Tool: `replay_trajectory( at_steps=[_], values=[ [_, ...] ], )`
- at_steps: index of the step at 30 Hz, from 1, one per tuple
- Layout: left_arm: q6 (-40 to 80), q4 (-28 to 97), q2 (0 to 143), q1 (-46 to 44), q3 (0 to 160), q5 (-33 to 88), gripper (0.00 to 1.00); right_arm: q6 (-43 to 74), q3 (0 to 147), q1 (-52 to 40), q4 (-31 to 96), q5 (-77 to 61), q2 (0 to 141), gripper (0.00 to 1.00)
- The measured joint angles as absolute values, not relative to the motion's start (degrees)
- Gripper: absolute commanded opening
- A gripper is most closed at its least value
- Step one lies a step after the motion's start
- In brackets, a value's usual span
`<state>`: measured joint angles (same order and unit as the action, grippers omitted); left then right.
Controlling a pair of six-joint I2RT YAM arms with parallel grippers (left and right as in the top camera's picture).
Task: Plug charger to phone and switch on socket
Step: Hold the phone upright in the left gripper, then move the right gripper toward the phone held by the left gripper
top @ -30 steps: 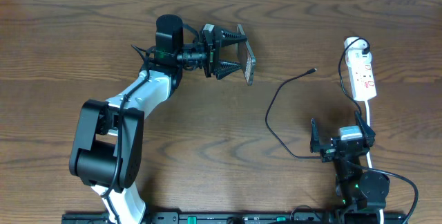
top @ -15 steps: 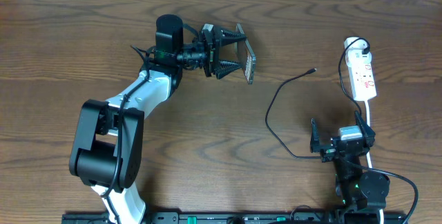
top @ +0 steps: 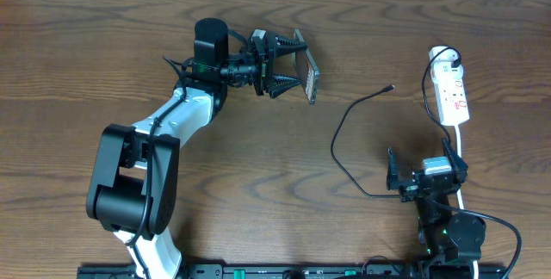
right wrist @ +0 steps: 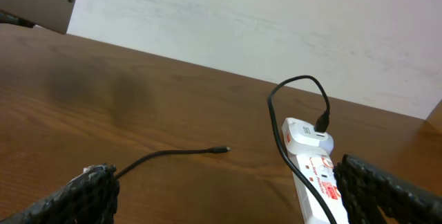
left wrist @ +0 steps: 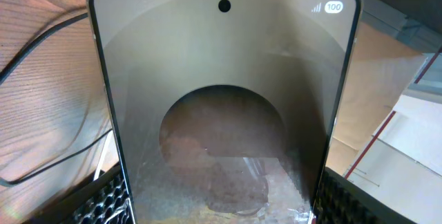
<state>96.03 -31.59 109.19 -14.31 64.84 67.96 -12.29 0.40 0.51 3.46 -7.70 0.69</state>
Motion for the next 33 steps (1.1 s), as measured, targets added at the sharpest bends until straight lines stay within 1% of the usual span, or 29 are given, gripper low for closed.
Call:
replay_trajectory(
  at_steps=[27, 30, 33],
  values=[
    [96.0, -31.6, 109.2, -14.3, 64.8, 68.0, 0.60, -11.8, 0.4, 0.5, 3.4, -8.3, 0.7, 0.99],
    [96.0, -31.6, 109.2, -14.3, 64.8, 68.0, 0.60, -8.3, 0.4, 0.5, 3.3, -9.5, 0.7, 0.99],
    [96.0, -31.6, 109.2, -14.3, 64.8, 68.0, 0.60, 0.0, 0.4, 0.5, 3.1, -11.9, 0.7, 0.99]
  ],
)
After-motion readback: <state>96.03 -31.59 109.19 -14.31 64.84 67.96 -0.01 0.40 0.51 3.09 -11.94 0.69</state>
